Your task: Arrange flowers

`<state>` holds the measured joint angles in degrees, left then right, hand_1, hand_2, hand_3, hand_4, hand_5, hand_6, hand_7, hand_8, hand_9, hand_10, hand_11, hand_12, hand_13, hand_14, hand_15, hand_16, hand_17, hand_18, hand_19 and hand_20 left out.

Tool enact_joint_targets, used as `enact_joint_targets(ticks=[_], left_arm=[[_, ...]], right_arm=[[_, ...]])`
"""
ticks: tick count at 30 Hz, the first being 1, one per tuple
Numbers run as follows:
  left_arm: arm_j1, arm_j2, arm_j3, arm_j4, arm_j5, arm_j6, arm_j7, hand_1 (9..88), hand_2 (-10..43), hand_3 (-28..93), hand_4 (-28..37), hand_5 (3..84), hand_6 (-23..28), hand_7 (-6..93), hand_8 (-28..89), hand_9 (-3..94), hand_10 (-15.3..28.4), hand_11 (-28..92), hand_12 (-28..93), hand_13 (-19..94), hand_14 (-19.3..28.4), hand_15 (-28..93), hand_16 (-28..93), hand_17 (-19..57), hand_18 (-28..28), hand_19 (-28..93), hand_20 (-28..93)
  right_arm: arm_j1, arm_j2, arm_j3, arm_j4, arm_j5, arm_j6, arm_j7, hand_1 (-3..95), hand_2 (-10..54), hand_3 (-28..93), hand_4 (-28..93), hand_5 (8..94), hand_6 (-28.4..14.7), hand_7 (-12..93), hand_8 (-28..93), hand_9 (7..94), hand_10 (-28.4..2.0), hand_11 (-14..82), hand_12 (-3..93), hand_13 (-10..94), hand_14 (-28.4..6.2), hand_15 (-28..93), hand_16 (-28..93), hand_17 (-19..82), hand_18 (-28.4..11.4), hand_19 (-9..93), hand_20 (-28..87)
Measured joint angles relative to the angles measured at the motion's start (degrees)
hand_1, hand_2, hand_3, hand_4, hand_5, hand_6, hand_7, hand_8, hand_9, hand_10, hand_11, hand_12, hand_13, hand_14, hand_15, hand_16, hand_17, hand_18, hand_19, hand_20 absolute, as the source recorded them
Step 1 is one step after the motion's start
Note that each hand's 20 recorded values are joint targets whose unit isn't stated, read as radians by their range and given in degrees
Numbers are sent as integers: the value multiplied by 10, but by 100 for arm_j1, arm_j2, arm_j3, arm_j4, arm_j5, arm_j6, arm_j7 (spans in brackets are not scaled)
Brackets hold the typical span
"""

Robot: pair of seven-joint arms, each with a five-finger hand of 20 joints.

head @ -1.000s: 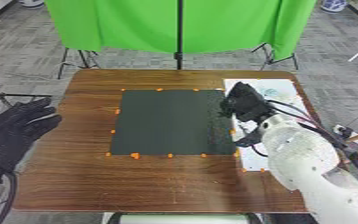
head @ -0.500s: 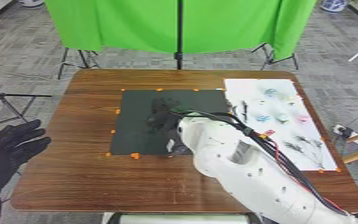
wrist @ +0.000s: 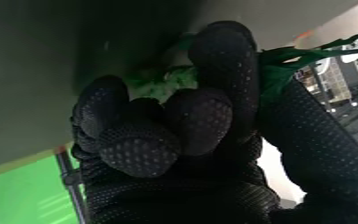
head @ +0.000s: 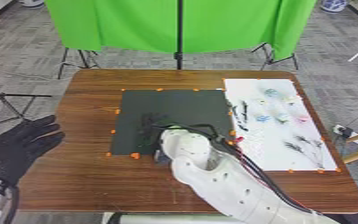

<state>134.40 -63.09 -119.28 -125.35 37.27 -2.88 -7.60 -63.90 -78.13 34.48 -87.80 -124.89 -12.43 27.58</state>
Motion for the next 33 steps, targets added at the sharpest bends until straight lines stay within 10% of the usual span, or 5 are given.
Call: enact_joint_targets(ticks=[11, 24, 27, 33], left_arm=[[-116, 121, 132, 39, -6, -41, -67, 261, 43, 729, -283, 409, 69, 238, -113, 345, 154, 328, 148, 276, 183, 497, -67, -63, 238, 612, -16], [-207, 195, 263, 106, -12, -45, -90, 261, 44, 728, -283, 409, 70, 238, -113, 346, 154, 328, 147, 276, 184, 497, -67, -62, 238, 611, -15], [-240, 197, 274, 119, -11, -49, -116, 261, 45, 728, -283, 409, 70, 238, -113, 346, 154, 329, 148, 276, 183, 498, -67, -62, 238, 611, -14], [-302, 219, 314, 144, -12, -63, -144, 260, 44, 729, -283, 409, 69, 238, -114, 346, 154, 330, 147, 276, 184, 498, -67, -62, 237, 611, -14]], right_arm=[[-212, -77, -77, -62, -274, 67, -947, 312, 55, 917, -168, 883, -48, 576, -218, 872, -89, 602, 297, 824, -64, 771, 263, 387, -173, 932, 255], [-205, -206, -155, 106, -557, 295, -303, 311, 53, 916, -171, 885, -43, 573, -213, 874, -89, 599, 295, 829, -58, 769, 259, 388, -174, 932, 257], [-187, -206, -155, 125, -560, 310, -288, 353, -16, 898, -189, 818, -53, 595, 66, 928, -86, 507, 316, 878, -59, 679, 300, 419, -186, 889, 273], [-194, -212, -150, 122, -552, 292, -286, 343, -45, 874, -244, 803, -18, 649, -68, 935, -83, 488, 324, 881, -59, 667, 312, 422, -188, 889, 265]])
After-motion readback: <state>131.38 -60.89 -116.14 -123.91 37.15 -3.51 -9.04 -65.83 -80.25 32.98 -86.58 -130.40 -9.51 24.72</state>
